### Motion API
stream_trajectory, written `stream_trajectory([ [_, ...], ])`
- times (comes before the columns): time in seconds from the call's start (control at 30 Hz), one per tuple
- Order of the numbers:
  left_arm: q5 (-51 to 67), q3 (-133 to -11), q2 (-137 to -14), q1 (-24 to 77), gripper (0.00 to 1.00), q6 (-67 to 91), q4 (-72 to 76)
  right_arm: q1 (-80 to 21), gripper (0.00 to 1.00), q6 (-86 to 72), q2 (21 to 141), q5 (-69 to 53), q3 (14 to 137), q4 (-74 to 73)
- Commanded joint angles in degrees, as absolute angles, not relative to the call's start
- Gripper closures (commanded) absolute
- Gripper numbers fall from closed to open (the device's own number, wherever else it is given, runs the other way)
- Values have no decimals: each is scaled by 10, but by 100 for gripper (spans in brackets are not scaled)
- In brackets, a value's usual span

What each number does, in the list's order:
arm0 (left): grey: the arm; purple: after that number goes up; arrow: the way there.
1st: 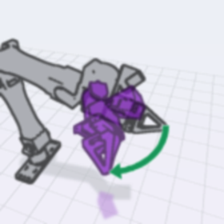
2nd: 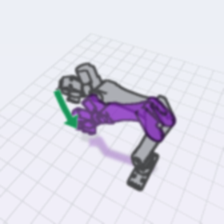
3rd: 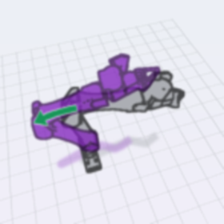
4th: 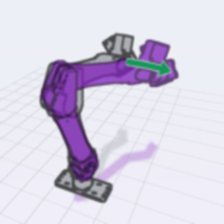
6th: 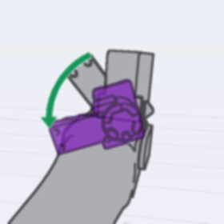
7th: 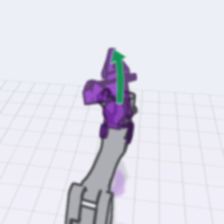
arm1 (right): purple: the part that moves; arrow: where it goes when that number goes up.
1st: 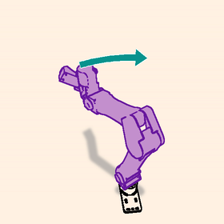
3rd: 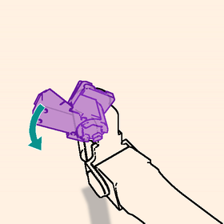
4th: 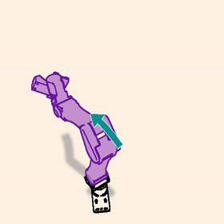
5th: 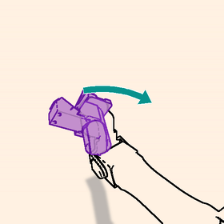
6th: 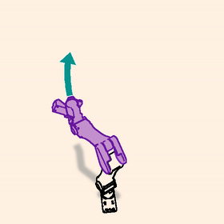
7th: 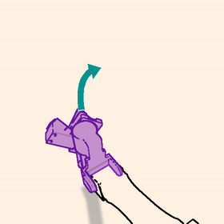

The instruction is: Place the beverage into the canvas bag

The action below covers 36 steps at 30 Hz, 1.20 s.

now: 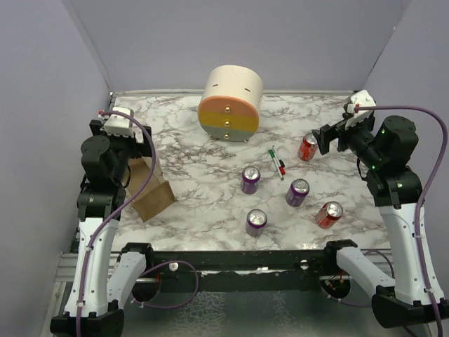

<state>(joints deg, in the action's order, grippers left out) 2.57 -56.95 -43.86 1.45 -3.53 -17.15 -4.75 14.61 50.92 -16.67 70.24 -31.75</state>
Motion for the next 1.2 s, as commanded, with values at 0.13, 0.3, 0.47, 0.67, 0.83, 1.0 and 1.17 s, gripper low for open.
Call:
stream_trajectory([
  [0.13,36,-563,-427,10,1,-21,-155,-46,0,140,515,-189,728,-324],
  [0.3,35,-561,-423,10,1,-17,-157,-46,1,141,521,-192,735,-328],
  [0.47,28,-559,-419,10,1,-10,-171,-46,1,148,519,-198,740,-331],
  [0.67,23,-554,-418,10,1,22,-217,-46,1,155,519,-208,730,-327],
  [0.83,53,-545,-439,10,1,49,-238,-46,1,160,524,-212,728,-330],
  [1.0,52,-541,-487,10,1,67,-234,-46,1,164,524,-212,717,-330],
  [1.17,60,-535,-533,10,6,74,-204,-46,1,165,522,-209,707,-327],
])
